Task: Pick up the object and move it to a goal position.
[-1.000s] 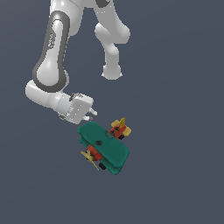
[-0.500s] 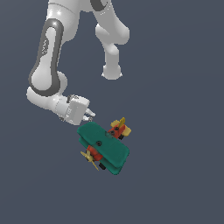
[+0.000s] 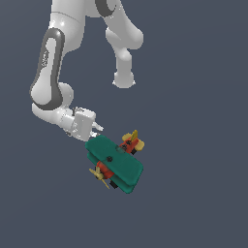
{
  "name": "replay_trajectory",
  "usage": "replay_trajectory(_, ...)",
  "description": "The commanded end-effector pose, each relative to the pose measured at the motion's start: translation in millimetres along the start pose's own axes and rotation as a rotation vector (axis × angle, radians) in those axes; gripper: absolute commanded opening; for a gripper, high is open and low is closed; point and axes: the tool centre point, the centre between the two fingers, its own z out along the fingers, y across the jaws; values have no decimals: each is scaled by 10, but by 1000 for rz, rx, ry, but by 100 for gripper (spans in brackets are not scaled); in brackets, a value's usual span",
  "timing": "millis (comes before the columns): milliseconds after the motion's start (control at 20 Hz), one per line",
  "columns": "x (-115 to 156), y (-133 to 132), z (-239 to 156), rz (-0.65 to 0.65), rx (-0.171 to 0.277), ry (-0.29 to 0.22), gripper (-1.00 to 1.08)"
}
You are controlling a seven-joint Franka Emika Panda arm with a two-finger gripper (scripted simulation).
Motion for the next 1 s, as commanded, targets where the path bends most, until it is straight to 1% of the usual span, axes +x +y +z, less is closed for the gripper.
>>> replay_trajectory(0,26,20,-9,-6,19,18,28)
replay_trajectory(500,150,57,-117,-48,78,95,28)
replay_trajectory(950,282,37,-236,-110,115,163,28)
